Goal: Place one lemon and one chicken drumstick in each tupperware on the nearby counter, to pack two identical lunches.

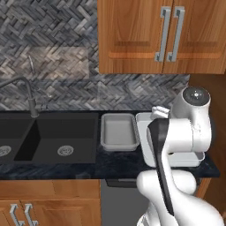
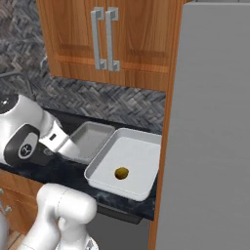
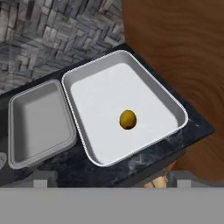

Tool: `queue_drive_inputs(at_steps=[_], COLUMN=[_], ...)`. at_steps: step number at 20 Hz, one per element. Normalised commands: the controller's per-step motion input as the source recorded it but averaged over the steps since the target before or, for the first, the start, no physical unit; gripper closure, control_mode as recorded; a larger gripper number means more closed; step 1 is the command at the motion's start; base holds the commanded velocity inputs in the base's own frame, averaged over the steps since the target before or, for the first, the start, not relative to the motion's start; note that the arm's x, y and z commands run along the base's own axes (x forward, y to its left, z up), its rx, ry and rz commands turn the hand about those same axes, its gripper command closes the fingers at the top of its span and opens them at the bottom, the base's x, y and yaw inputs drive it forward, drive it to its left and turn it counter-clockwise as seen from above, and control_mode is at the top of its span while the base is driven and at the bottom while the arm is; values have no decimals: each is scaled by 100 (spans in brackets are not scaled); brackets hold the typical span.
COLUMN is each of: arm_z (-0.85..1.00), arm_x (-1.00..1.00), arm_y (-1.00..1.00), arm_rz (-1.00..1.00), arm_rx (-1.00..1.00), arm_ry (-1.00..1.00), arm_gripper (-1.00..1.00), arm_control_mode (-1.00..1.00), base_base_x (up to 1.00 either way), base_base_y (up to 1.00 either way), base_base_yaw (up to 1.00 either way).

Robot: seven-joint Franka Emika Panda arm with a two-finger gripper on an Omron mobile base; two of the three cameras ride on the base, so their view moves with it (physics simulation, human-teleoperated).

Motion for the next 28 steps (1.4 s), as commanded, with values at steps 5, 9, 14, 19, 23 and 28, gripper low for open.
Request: queue_drive_inputs(at_steps=[5, 9, 14, 19, 23, 28], arm_z=[-5, 0, 0, 0, 0, 0], arm_x=[-60, 0, 0, 0, 0, 0], arm_y=[29, 0, 0, 0, 0, 0], arm_rz=[-1, 0, 0, 0, 0, 0], arm_rx=[-1, 0, 0, 0, 0, 0], arm_ry=[0, 0, 0, 0, 0, 0], arm_gripper=[-100, -100, -100, -100, -100, -100], arm_control_mode=[100, 100, 100, 100, 100, 100], base_base_x=[-20, -100, -100, -87, -57, 11], base_base_y=[10, 33, -6, -95, -100, -100], base_base_yaw=[-2, -13, -23, -15, -9, 2])
